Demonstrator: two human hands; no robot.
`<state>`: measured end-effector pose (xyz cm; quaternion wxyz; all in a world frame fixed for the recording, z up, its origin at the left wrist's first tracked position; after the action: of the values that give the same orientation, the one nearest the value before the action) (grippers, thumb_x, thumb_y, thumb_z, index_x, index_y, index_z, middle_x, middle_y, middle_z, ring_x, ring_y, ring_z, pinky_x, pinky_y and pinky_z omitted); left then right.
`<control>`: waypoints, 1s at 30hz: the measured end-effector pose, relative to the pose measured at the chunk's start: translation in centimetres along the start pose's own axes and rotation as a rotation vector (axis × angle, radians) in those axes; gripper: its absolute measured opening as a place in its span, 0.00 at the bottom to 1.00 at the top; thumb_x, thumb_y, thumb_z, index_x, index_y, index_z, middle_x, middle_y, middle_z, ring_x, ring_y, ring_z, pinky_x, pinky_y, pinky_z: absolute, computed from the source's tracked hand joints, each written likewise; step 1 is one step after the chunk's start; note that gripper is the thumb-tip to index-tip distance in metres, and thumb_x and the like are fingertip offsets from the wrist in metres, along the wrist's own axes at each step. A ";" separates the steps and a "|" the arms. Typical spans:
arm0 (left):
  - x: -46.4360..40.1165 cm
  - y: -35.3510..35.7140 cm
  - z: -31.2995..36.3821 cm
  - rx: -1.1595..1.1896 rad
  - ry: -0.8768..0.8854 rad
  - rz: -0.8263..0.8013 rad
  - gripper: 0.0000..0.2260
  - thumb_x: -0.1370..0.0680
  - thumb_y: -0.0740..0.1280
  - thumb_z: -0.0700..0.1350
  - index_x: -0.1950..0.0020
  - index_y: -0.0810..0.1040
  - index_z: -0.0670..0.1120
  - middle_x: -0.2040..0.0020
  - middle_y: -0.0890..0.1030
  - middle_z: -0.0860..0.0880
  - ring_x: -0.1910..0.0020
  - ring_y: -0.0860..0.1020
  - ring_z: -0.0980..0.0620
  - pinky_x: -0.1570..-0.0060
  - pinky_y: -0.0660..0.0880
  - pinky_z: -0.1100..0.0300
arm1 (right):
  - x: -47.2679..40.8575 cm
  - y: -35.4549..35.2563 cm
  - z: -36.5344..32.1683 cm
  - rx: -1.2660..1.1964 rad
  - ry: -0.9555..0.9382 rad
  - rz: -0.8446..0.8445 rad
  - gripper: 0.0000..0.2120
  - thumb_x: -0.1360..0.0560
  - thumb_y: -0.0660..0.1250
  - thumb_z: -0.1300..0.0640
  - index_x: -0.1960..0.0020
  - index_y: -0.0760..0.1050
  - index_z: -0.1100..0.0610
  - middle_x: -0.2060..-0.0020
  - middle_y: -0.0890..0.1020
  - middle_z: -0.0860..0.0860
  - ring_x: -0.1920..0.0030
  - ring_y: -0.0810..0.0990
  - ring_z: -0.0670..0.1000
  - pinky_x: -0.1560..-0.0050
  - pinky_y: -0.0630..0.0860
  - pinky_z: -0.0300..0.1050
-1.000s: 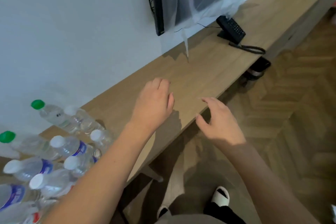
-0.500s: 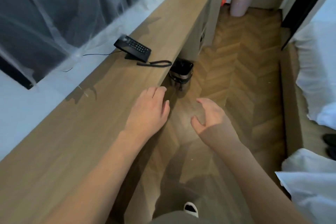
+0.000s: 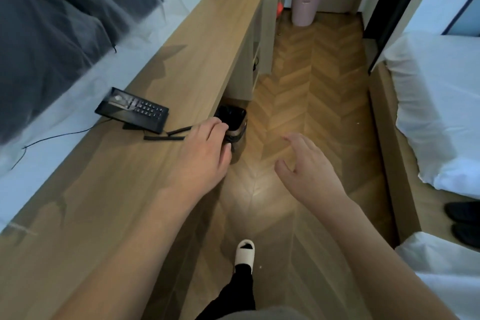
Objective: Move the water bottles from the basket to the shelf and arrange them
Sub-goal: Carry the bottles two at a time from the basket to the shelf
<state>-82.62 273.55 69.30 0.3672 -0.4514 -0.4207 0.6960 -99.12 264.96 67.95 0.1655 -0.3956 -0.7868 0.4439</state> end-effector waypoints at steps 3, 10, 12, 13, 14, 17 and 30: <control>-6.1 1.1 -1.3 0.024 0.020 0.012 0.16 0.21 0.65 0.45 0.35 0.75 0.42 0.35 0.75 0.44 0.36 0.73 0.46 0.34 0.71 0.52 | -6.2 -1.0 0.9 0.040 0.046 -0.002 0.25 0.22 0.63 0.53 0.26 0.64 0.54 0.31 0.72 0.50 0.32 0.70 0.50 0.34 0.65 0.41; -21.3 5.1 -1.6 0.068 0.092 0.000 0.15 0.20 0.63 0.46 0.34 0.74 0.42 0.35 0.75 0.44 0.37 0.73 0.46 0.36 0.73 0.50 | -19.2 -4.0 4.9 0.071 0.119 0.037 0.25 0.22 0.64 0.52 0.26 0.64 0.55 0.32 0.73 0.51 0.31 0.70 0.52 0.32 0.66 0.45; -25.2 6.3 -0.7 0.078 0.127 0.003 0.15 0.20 0.63 0.45 0.35 0.74 0.42 0.36 0.75 0.44 0.38 0.74 0.47 0.36 0.74 0.50 | -22.4 -4.8 6.7 0.073 0.136 0.050 0.25 0.22 0.64 0.53 0.27 0.65 0.55 0.34 0.74 0.52 0.32 0.71 0.51 0.33 0.66 0.43; -27.2 7.2 -0.3 0.079 0.148 0.007 0.14 0.20 0.64 0.45 0.36 0.74 0.41 0.37 0.76 0.44 0.39 0.74 0.46 0.37 0.74 0.51 | -24.1 -5.1 7.7 0.074 0.143 0.055 0.25 0.22 0.65 0.53 0.27 0.65 0.55 0.34 0.74 0.52 0.33 0.71 0.51 0.34 0.66 0.42; -29.1 8.1 0.0 0.079 0.165 0.014 0.14 0.21 0.65 0.44 0.37 0.75 0.41 0.38 0.76 0.43 0.39 0.74 0.46 0.37 0.74 0.50 | -25.8 -5.3 8.7 0.072 0.149 0.063 0.25 0.22 0.65 0.53 0.27 0.66 0.56 0.34 0.74 0.52 0.33 0.71 0.51 0.34 0.66 0.41; -35.4 11.1 0.6 0.054 0.169 0.030 0.15 0.22 0.65 0.44 0.36 0.75 0.41 0.38 0.76 0.42 0.39 0.75 0.45 0.37 0.74 0.49 | -31.0 -6.5 11.9 0.053 0.146 0.106 0.25 0.22 0.65 0.54 0.27 0.66 0.56 0.31 0.73 0.51 0.31 0.69 0.48 0.35 0.60 0.33; -59.9 18.0 3.9 0.029 0.082 0.041 0.16 0.20 0.63 0.47 0.34 0.74 0.42 0.34 0.74 0.45 0.35 0.73 0.49 0.33 0.69 0.56 | -53.1 -13.7 24.4 0.010 0.125 0.101 0.26 0.21 0.64 0.53 0.25 0.64 0.55 0.29 0.70 0.50 0.28 0.67 0.47 0.32 0.57 0.36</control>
<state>-69.36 212.45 72.83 0.3766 -0.4827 -0.3859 0.6901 -87.02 206.20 70.70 0.1937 -0.4608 -0.7519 0.4298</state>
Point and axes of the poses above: each hand's wrist, its own x-axis away from the middle knuckle, its own y-axis out of the palm, z = x × y, the point moved 10 cm from there along -x, towards the middle knuckle
